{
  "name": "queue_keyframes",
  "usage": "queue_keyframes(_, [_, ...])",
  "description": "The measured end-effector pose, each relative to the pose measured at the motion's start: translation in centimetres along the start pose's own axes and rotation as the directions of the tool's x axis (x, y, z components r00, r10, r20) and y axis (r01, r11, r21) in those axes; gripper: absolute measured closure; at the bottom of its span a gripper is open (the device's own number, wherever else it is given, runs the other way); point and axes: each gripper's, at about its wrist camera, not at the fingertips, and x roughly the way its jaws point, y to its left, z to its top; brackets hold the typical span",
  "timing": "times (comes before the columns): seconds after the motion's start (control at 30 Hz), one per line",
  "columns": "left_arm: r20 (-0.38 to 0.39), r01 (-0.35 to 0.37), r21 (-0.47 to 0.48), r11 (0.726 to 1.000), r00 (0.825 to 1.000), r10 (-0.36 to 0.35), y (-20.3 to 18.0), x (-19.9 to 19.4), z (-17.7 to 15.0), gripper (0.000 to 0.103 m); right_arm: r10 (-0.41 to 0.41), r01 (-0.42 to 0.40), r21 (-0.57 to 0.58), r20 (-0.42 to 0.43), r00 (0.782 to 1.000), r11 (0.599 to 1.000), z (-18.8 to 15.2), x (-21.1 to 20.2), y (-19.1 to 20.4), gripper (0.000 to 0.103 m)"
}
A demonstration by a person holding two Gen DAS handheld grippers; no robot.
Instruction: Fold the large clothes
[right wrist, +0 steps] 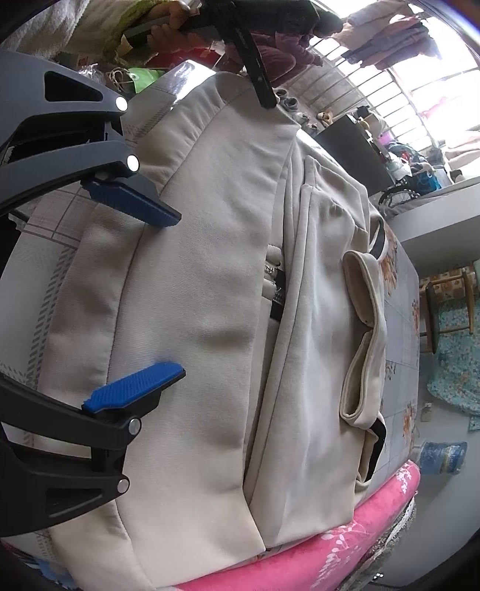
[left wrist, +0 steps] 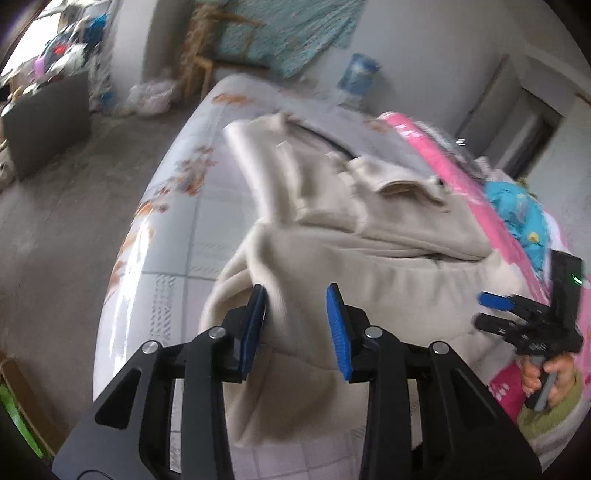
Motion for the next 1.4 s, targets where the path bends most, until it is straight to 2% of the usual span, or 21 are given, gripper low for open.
queue_keyframes(0.03, [-0.025,-0.041,-0.005,0.999,0.999,0.040,0.3,0.7,0.1,0.071,0.000,0.000,0.000,0.000,1.000,1.000,0.0,0.0,0.0,0.028])
queue_keyframes(0.13, [-0.021,-0.042,0.008,0.999,0.999,0.042,0.0,0.8,0.5,0.073,-0.001,0.001,0.001,0.003,1.000,1.000,-0.1,-0.1,0.0,0.028])
queue_keyframes(0.23, [0.017,0.076,0.006,0.997,0.997,-0.076,-0.3,0.4,0.7,0.074,-0.003,0.003,0.000,0.006,1.000,1.000,-0.1,-0.1,0.0,0.028])
queue_keyframes(0.27, [0.036,0.089,0.027,0.996,0.995,-0.090,-0.7,0.1,0.7,0.074,-0.004,0.004,-0.001,0.008,1.000,1.000,-0.2,-0.1,0.0,0.028])
queue_keyframes(0.33, [0.046,0.046,0.060,0.997,0.998,-0.049,-1.2,0.4,0.7,0.074,-0.003,0.003,0.001,0.011,1.000,1.000,-0.2,-0.1,0.0,0.028])
queue_keyframes(0.43, [-0.007,-0.069,0.065,0.996,0.998,0.070,-1.2,1.9,0.6,0.074,-0.002,0.002,0.002,0.011,1.000,1.000,-0.1,-0.1,0.0,0.028])
queue_keyframes(0.53, [0.004,-0.110,0.086,0.990,0.994,0.110,-1.6,1.6,0.5,0.074,-0.002,0.002,0.001,0.013,1.000,1.000,-0.2,-0.1,0.0,0.028])
queue_keyframes(0.7, [0.007,-0.214,0.141,0.967,0.977,0.215,-2.8,2.1,0.2,0.077,-0.007,0.007,0.000,0.018,1.000,1.000,-0.1,-0.1,0.0,0.028])
queue_keyframes(0.83, [0.034,-0.299,0.184,0.936,0.954,0.298,-4.0,2.2,0.0,0.083,-0.007,0.007,0.008,0.017,1.000,1.000,-0.1,-0.4,-0.1,0.028])
queue_keyframes(0.97, [0.044,-0.338,0.209,0.918,0.941,0.337,-4.6,2.1,-0.2,0.086,-0.029,0.027,0.051,0.051,0.998,0.998,-0.5,-2.4,-1.6,0.028])
queue_keyframes(1.07, [0.051,-0.356,0.234,0.905,0.934,0.354,-4.8,2.0,-0.4,0.086,-0.086,0.078,0.093,0.083,0.993,0.993,-1.0,-4.5,-3.6,0.029])
queue_keyframes(1.23, [0.057,-0.371,0.250,0.894,0.928,0.369,-5.1,2.1,-0.6,0.086,-0.200,0.175,0.174,0.136,0.970,0.969,-1.3,-7.8,-7.5,0.029])
queue_keyframes(1.4, [0.060,-0.386,0.250,0.888,0.922,0.384,-5.3,2.2,-0.7,0.086,-0.250,0.216,0.217,0.143,0.958,0.952,-0.7,-8.1,-10.5,0.034])
